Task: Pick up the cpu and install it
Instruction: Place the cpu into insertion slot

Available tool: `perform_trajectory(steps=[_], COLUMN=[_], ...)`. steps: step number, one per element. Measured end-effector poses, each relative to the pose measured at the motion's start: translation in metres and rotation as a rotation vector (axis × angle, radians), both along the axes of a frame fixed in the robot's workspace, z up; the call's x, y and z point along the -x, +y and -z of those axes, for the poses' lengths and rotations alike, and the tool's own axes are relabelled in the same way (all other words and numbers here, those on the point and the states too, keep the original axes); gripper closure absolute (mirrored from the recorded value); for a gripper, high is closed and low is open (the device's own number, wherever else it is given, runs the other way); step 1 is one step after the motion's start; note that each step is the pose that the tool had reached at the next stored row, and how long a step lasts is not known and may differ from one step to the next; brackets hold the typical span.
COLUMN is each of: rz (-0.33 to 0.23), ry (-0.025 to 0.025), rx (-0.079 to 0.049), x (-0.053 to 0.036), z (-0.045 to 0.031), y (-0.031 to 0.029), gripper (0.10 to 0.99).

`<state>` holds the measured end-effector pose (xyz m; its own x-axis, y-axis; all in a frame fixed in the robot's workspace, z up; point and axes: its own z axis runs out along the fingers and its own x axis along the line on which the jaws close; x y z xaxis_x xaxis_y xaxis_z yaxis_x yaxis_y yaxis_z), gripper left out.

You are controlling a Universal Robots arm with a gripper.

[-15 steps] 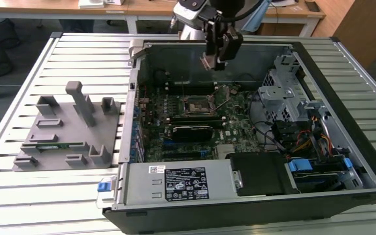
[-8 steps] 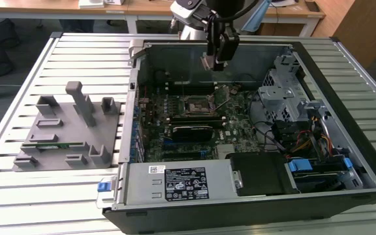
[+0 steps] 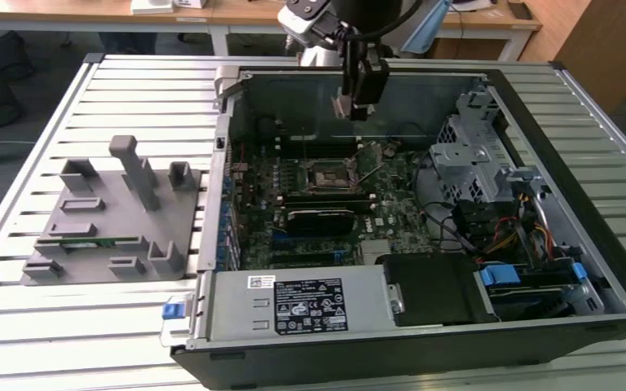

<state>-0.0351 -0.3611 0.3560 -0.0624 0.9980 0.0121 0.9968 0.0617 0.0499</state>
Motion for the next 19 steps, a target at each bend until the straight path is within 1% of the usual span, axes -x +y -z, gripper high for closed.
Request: perform_trajectory(steps=[5,8,10,12,14,17,19], rz=[0.054,0.058,0.055,0.046,0.029,-0.004,-0.005], ry=[0.0000,-0.0001,-0.0009,-0.0032,-0.0045,-0.0049,-0.0048], rx=[0.007,0.007,0.007,0.007,0.007,0.007,0.007], x=[0.0016,0.0023,0.0025,0.0026,0.0025,0.0028,0.0031], z=[0.0082,0.0137,0.0175,0.0210,0.0247,0.0302,0.0337], y=[0.0031,0.0084,0.0117,0.0142,0.0152,0.0156,0.0161], gripper=[0.553,0.553,0.553,0.553,0.553,0.553,0.553])
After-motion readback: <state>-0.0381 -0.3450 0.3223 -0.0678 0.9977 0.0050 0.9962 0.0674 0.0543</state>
